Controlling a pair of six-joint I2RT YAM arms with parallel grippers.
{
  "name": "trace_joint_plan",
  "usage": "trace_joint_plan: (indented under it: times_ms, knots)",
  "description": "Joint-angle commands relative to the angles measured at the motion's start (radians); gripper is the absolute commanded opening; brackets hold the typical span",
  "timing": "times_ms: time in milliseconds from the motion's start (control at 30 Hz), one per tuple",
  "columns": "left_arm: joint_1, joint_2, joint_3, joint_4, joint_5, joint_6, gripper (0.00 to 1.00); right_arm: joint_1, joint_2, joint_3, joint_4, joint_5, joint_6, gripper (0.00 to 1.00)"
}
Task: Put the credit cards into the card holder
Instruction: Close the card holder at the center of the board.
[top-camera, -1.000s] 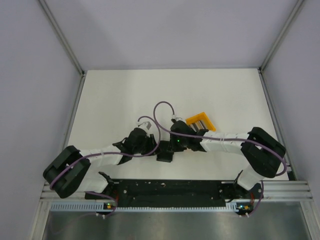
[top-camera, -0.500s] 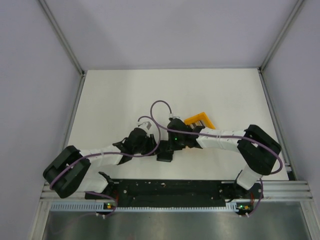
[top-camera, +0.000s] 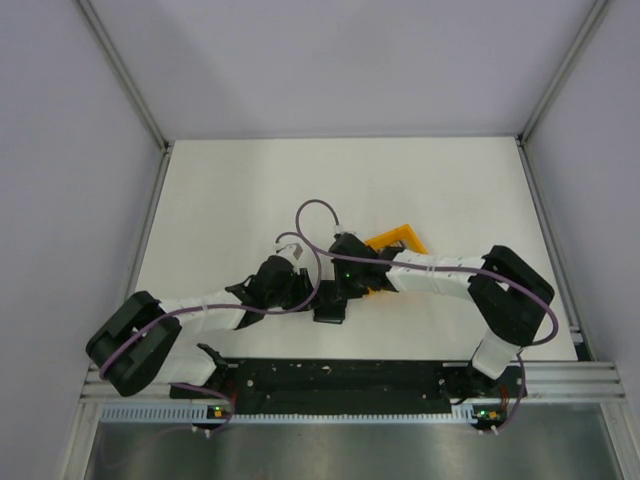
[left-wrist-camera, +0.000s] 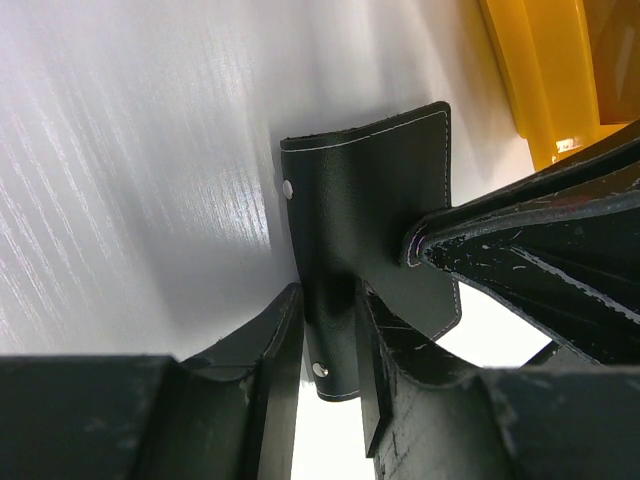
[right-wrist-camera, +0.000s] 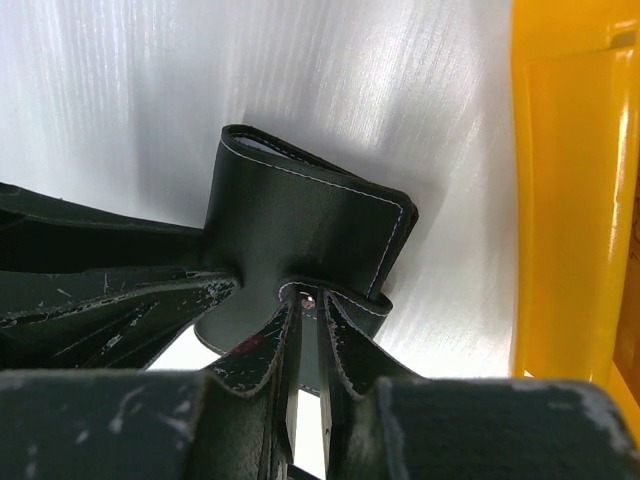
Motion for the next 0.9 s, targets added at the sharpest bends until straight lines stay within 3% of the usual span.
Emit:
trace_joint_plan:
  times_ms: [0,867]
  knots:
    - [-0.014,0.034,-0.015,-0.062,0.009,0.027,0.32,0.014,0.079,0.006,-0.039,0.063,-0.015,0.1]
    - [-0.014,0.034,-0.015,-0.064,0.011,0.025,0.31,0.05,0.191,0.05,-0.166,0.156,-0.037,0.08]
